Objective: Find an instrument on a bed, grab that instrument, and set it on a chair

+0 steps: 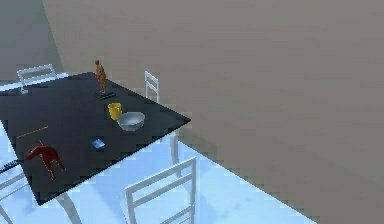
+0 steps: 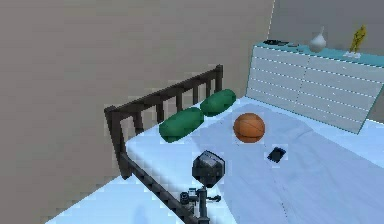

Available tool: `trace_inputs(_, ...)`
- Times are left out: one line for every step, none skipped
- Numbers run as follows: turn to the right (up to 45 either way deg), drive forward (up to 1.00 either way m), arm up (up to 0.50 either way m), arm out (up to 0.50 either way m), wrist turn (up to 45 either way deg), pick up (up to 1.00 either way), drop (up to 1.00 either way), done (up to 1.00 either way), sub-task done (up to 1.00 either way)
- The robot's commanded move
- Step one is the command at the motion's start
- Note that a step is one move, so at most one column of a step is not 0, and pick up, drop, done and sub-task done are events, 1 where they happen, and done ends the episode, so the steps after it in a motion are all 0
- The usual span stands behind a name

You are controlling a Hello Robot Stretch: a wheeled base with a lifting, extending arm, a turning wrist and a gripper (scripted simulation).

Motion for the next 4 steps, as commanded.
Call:
trace_inputs(0.0,0.00,0.00,0.00,0.0,1.00,0.00,0.00,0.00)
trace_inputs(0.0,0.00,0.10,0.00,0.0,0.00,0.00,0.00,0.00)
trace_inputs(0.0,0.00,0.50,0.00,0.0,0.00,0.00,0.00,0.00)
trace_inputs(0.0,0.00,0.06,0.00,0.0,0.00,0.00,0.00,0.00)
